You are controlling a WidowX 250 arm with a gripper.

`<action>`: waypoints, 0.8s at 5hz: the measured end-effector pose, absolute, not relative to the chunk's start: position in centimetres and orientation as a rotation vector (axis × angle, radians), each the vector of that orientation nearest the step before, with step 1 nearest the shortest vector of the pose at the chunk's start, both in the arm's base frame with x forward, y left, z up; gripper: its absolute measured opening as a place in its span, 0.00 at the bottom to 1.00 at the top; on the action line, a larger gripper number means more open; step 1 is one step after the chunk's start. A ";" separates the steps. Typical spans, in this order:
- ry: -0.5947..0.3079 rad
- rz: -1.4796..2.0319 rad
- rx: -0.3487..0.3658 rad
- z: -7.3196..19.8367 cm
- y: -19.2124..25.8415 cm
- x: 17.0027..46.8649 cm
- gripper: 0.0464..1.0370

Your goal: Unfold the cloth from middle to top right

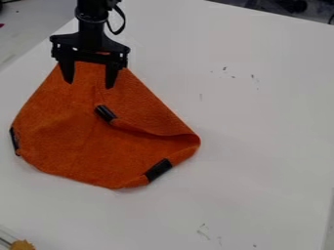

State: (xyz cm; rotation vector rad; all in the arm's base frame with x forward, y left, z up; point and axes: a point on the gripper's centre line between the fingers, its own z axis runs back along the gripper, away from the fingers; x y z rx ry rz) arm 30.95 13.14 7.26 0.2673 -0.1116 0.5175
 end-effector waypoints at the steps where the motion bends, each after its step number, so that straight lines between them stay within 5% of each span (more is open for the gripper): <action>1: -0.077 0.522 0.264 6.1 13.0 30.6 0.96; 4: -0.098 0.576 0.208 3.5 12.5 30.3 0.96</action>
